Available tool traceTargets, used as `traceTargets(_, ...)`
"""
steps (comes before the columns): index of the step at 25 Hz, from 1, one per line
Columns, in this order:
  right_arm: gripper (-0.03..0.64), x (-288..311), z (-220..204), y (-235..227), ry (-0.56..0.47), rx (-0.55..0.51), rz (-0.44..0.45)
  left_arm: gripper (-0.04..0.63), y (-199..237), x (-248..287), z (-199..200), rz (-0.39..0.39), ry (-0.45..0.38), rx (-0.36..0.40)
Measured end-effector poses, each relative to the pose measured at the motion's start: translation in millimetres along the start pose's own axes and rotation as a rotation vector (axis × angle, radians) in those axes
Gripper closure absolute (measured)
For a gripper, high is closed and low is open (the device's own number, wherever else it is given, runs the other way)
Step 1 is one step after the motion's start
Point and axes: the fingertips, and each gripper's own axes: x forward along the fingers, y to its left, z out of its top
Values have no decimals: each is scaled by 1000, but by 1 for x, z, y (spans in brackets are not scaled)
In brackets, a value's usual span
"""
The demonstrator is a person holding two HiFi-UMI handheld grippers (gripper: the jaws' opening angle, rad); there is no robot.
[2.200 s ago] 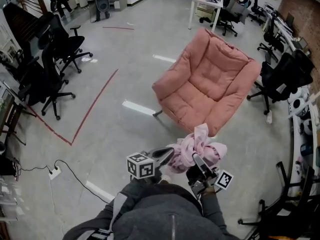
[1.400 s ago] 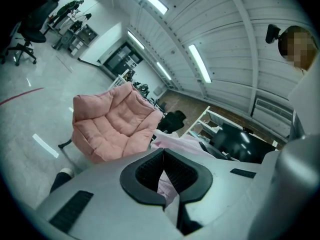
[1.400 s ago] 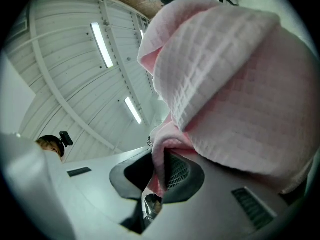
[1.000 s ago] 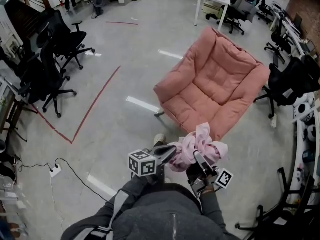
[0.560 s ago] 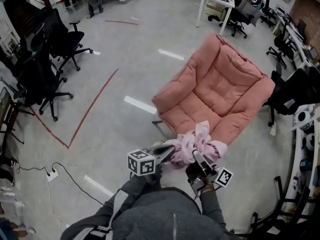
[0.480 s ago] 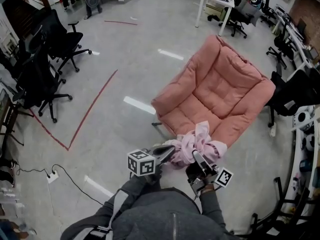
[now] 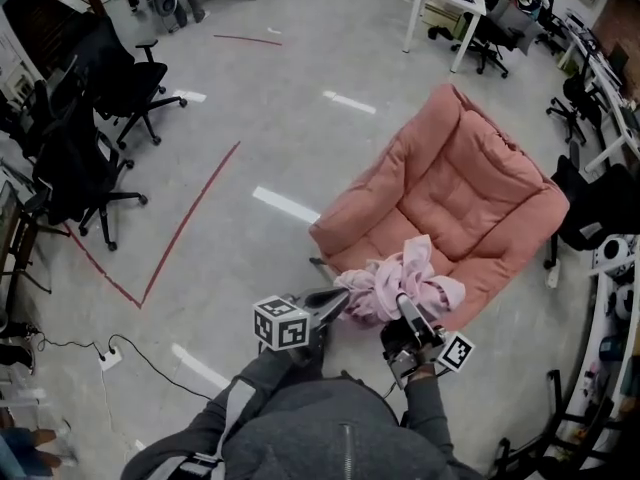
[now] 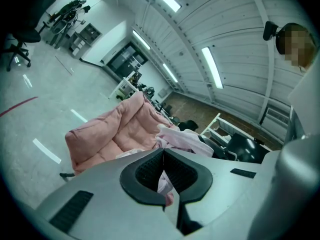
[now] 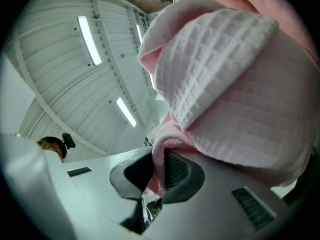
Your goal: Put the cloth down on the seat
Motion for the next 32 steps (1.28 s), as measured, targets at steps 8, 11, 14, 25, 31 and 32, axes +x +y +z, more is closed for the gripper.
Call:
traceTargets(8, 591, 70, 28, -21, -2, 0, -4, 587, 54, 2, 50, 28, -14, -20)
traceTargets(11, 591, 96, 39, -26, -6, 19, 9, 586, 70, 6, 63, 31, -15, -33)
traceTargets(14, 591, 122, 51, -26, 1, 9, 29, 586, 82, 13, 79, 22, -14, -29)
traceTargets(25, 591, 207, 62, -23, 113, 1, 65, 586, 113, 24, 129, 37, -57, -5)
traceTargets(31, 591, 232, 66, -31, 160, 57, 84, 587, 128, 28, 133, 79, -64, -33)
traceTargets(32, 591, 236, 66, -36, 175, 63, 80, 586, 132, 30, 133, 88, -62, -37)
